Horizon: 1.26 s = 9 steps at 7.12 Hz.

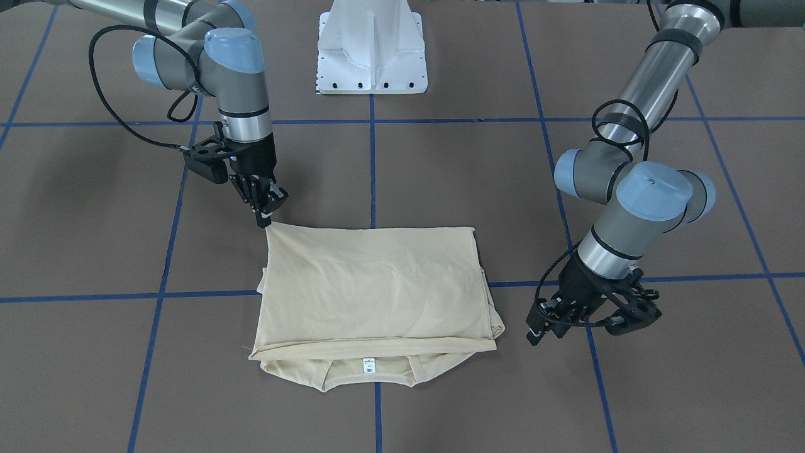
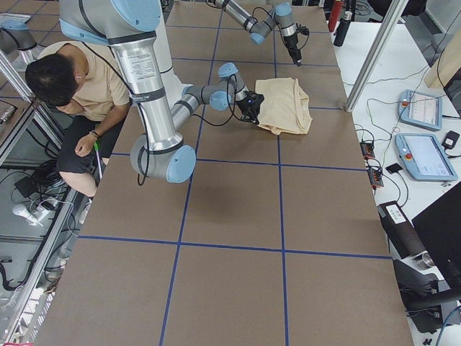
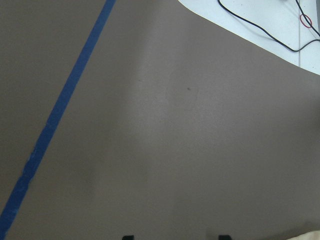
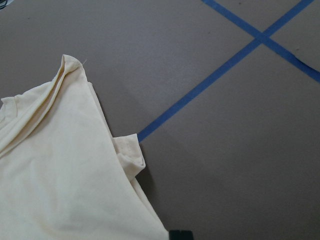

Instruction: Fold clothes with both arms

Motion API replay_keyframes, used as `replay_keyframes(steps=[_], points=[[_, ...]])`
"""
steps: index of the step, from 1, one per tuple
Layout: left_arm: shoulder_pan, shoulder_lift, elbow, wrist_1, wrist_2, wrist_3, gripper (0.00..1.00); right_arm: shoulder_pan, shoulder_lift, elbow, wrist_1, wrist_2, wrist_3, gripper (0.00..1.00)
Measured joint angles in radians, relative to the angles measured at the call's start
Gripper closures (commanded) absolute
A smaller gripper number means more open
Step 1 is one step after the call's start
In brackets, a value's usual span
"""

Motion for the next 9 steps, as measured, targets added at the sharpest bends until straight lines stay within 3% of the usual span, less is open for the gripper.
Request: replay_keyframes(steps=[3,6,7,8,9], points=[[0.007,0.098,-0.184,0.007,-0.114,-0.031,0.35,-0.146,-0.06,0.264,-0.316,0.001,0.13,1.0],[0.095,0.12,-0.291,0.014,-0.122,-0.192,0.32,-0.354,-0.064,0.441,-0.586,0.005,0.241,1.0],[0.133,0.12,-0.312,0.028,-0.111,-0.233,0.3,-0.412,-0.069,0.459,-0.61,0.01,0.254,0.37],[0.176,0.12,-0.348,0.081,-0.089,-0.263,0.3,-0.462,-0.073,0.466,-0.619,0.016,0.258,0.0],[0.23,0.12,-0.403,0.171,-0.047,-0.286,0.3,-0.495,-0.075,0.469,-0.622,0.019,0.263,0.0]])
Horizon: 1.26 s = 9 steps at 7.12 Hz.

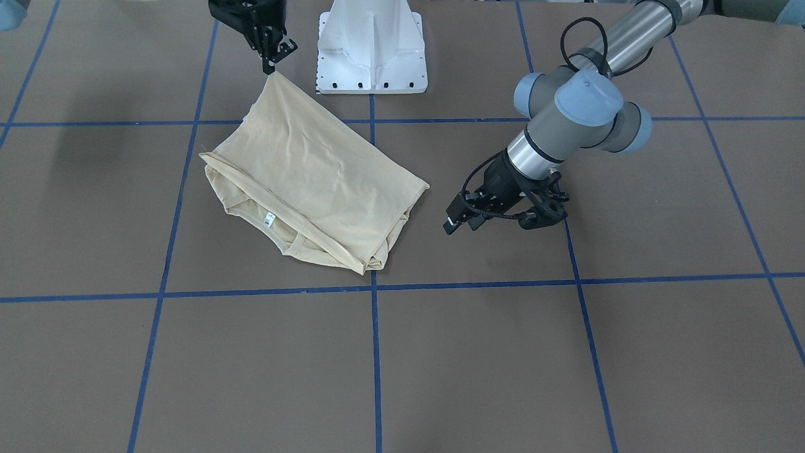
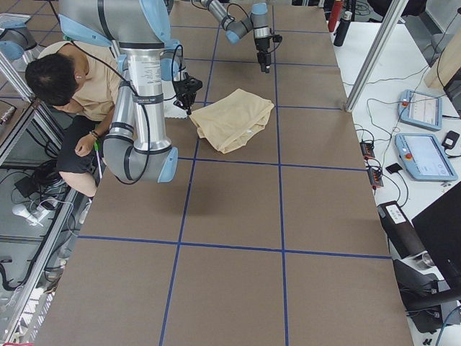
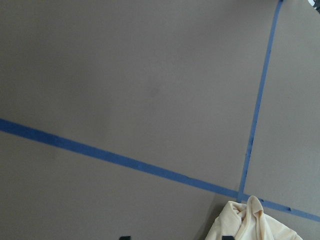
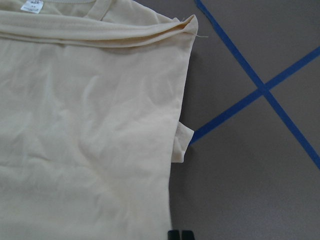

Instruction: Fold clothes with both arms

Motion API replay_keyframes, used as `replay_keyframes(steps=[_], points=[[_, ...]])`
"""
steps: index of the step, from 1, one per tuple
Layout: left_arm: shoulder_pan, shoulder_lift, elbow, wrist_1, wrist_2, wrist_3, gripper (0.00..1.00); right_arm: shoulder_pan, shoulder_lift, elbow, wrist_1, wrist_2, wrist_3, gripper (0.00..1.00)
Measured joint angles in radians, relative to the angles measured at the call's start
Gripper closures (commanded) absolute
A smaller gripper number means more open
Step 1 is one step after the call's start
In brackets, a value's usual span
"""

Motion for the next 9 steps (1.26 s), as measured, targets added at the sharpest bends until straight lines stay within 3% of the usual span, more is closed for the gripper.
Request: replay_keyframes(steps=[2,4,7,8,9], points=[[0.139,0.001,-0.092,0.179,0.134,-0.055,0.31,0.018,0.004,0.014,-0.001,0.004,0.004,0.0],[0.232,0.004,-0.1,0.228,0.206,-0.09,0.37,0.123,0.047,0.016,-0.001,0.034,-0.027,0.0],[0.272,0.004,-0.093,0.235,0.239,-0.104,0.72,0.222,0.103,0.008,0.001,0.065,-0.098,0.0],[0.273,0.004,-0.09,0.235,0.24,-0.106,1.0,0.232,0.106,0.006,0.001,0.066,-0.104,0.0],[0.274,0.003,-0.085,0.235,0.241,-0.106,1.0,0.236,0.107,0.005,0.001,0.066,-0.108,0.0]])
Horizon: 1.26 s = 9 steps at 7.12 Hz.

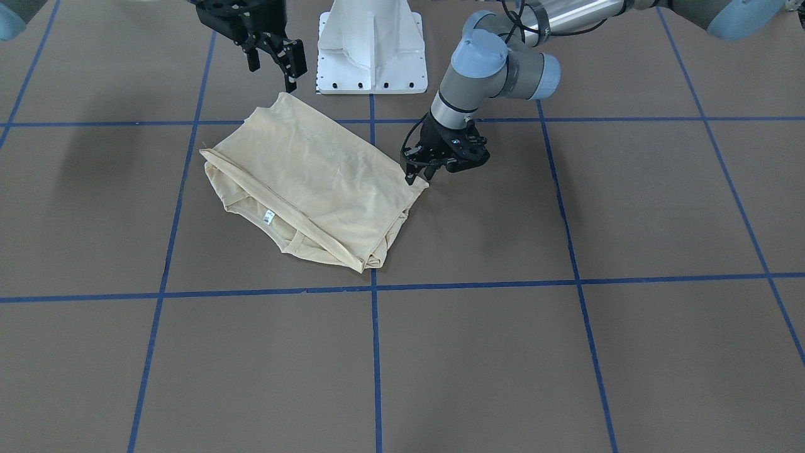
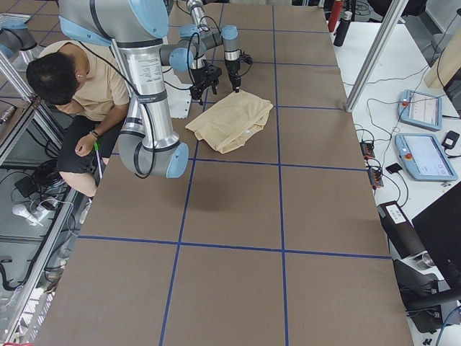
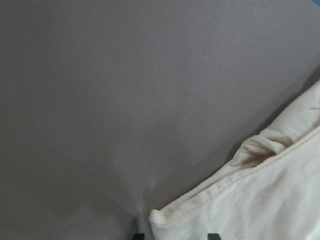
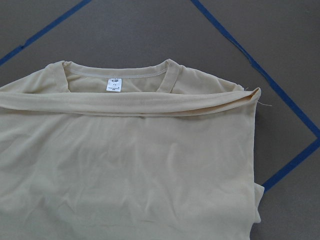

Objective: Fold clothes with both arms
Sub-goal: 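Bring the left gripper to the shirt's near edge while the right gripper holds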

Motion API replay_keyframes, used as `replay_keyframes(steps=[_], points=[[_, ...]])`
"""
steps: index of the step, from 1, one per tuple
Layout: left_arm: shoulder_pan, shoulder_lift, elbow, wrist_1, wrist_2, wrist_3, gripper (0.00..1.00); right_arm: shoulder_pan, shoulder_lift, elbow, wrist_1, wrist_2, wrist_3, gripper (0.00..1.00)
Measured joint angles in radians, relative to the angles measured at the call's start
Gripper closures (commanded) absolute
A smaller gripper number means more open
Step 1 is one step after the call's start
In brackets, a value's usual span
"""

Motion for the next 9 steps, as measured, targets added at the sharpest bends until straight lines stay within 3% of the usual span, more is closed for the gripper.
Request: replay_keyframes(steps=[3,5,7,9], points=[[-0.048,0.0,-0.027,0.008,-0.004,0.046,1.0,0.01,-0.001,-0.005,0.0,0.002,-0.005,0.0],[-0.134,-0.001,-0.026,0.036,-0.004,0.194,1.0,0.042,0.008,-0.022,0.007,0.002,-0.032,0.0],[-0.235,-0.039,0.072,0.003,0.002,0.311,0.95,0.068,0.078,-0.108,0.029,-0.002,-0.069,0.0],[-0.333,-0.148,0.325,-0.167,0.003,0.367,0.51,0.072,0.104,-0.239,0.205,-0.003,-0.06,0.0]])
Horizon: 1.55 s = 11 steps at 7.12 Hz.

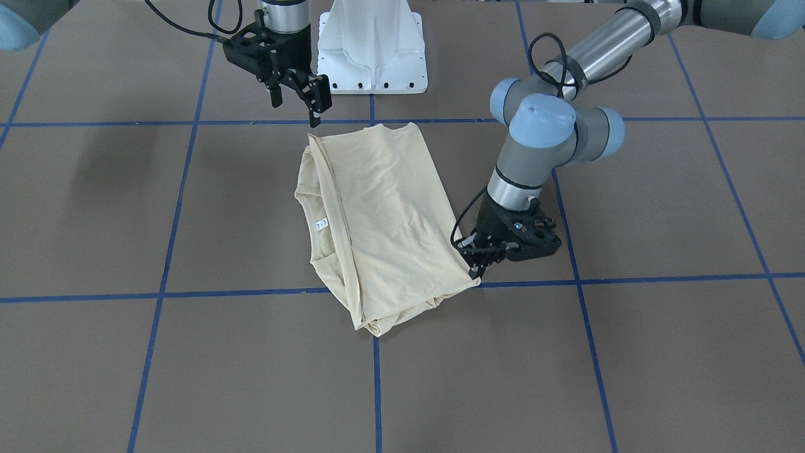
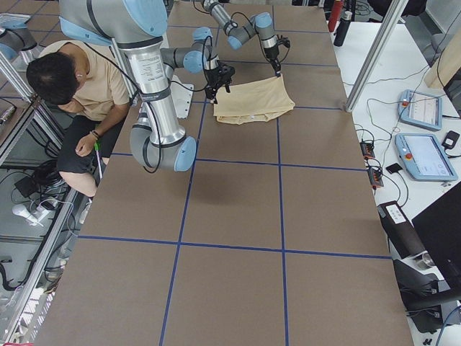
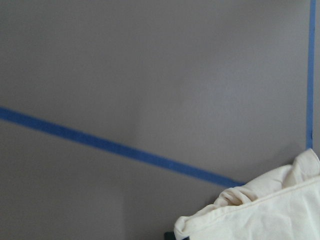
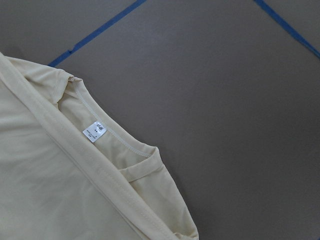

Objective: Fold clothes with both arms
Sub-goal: 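Bring the left gripper to the shirt's near edge while the right gripper holds, then lower the left gripper to the shirt's near corner beside the right gripper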

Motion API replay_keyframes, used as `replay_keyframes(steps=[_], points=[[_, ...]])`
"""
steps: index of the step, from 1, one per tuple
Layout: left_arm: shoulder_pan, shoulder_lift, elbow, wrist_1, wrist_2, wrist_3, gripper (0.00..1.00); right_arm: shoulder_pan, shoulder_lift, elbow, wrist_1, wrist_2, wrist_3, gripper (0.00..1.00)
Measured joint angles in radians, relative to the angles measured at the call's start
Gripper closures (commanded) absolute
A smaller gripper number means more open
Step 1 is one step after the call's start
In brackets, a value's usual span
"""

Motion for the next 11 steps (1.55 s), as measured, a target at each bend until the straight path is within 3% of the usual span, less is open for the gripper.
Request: replay_keyframes(steps=[1,4,9,10,11], points=[[-0.025,-0.034,0.072,-0.055,0.0,0.023,0.42,-0.01,0.0,-0.059,0.101,-0.001,0.027,0.0],[-0.058,-0.062,0.106,-0.086,-0.007,0.061,0.41,-0.051,-0.001,-0.18,0.302,-0.007,0.152,0.0],[-0.074,-0.057,0.085,-0.079,-0.005,0.065,0.41,-0.054,0.0,-0.282,0.408,-0.053,0.319,0.03],[-0.075,-0.056,0.085,-0.079,-0.004,0.065,0.41,-0.054,0.0,-0.297,0.416,-0.053,0.327,0.44],[-0.075,-0.056,0.084,-0.079,-0.004,0.065,0.41,-0.054,0.002,-0.306,0.42,-0.054,0.332,0.6]])
